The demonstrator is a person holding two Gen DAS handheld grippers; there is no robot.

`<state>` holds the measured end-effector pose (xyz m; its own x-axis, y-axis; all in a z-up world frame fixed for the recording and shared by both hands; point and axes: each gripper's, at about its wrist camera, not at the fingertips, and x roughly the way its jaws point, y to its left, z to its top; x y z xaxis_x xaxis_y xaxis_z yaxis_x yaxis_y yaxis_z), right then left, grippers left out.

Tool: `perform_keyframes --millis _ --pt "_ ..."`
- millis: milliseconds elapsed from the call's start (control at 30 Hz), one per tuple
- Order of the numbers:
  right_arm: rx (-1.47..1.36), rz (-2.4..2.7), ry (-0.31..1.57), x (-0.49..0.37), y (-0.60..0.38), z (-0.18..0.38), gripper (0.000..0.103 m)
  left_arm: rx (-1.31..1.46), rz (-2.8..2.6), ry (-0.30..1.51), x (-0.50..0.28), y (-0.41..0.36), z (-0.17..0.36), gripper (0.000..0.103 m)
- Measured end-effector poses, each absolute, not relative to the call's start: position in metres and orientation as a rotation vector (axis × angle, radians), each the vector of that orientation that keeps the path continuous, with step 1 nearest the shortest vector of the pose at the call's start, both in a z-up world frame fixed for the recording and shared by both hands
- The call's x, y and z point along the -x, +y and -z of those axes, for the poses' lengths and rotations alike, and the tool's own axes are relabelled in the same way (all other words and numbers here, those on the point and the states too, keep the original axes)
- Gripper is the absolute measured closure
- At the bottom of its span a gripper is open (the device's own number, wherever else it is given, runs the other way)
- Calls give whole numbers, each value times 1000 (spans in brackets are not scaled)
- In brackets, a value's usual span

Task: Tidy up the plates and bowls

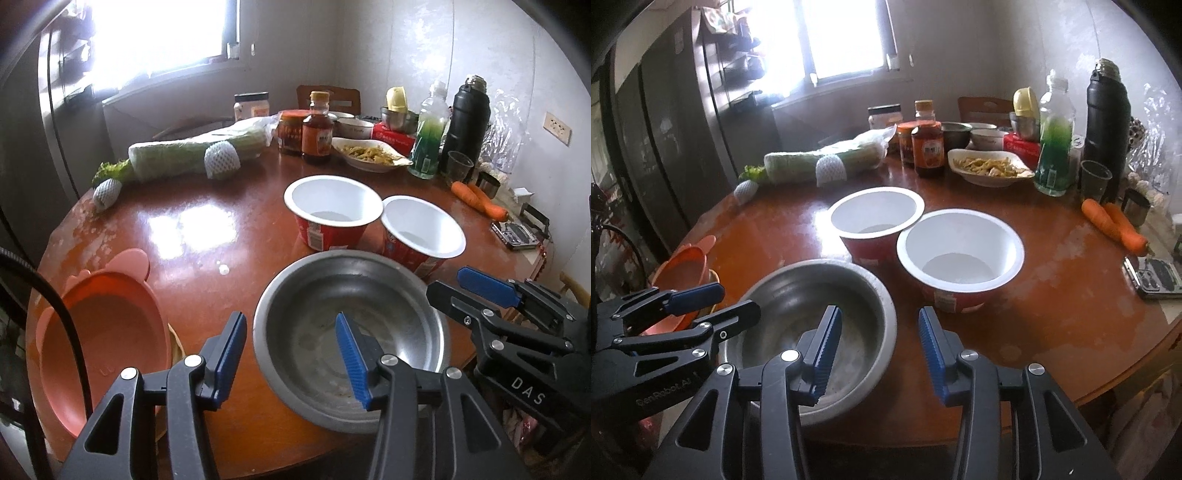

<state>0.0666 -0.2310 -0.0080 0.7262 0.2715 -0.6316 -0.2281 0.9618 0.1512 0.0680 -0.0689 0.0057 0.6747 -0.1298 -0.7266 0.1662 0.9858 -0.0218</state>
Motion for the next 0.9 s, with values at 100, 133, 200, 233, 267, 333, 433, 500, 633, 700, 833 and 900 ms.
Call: perform_keyframes --millis 100,133,200,233,267,333,433,500,633,700,833,900 --pt "-73 -265 688 -63 -238 2 58 -56 178 803 -67 -75 -12 53" --pt "-76 -258 681 -62 -241 0 58 -59 183 799 -67 -78 -14 53" --pt "-84 -248 671 -60 -247 -3 58 -61 190 797 -68 -83 -18 53" --pt "-88 -241 665 -59 -250 -5 58 -60 196 796 -69 -86 -19 53" --pt "-92 -230 659 -58 -254 -7 58 -56 207 794 -71 -88 -22 53" --pt "-100 -211 650 -57 -261 -10 58 -54 216 794 -74 -93 -24 53" --pt "-107 -190 641 -56 -271 -12 57 -53 232 790 -78 -103 -29 53" --pt "-111 -187 641 -57 -275 -13 54 -54 247 786 -81 -109 -32 53" --pt "-109 -183 637 -61 -281 -15 51 -62 276 773 -89 -123 -37 49" --pt "-104 -178 639 -64 -284 -14 48 -62 288 775 -95 -129 -37 49" --pt "-99 -172 648 -74 -289 -11 43 -62 307 799 -110 -139 -32 48" --pt "-84 -156 650 -79 -293 -8 37 -62 310 809 -118 -143 -29 48"
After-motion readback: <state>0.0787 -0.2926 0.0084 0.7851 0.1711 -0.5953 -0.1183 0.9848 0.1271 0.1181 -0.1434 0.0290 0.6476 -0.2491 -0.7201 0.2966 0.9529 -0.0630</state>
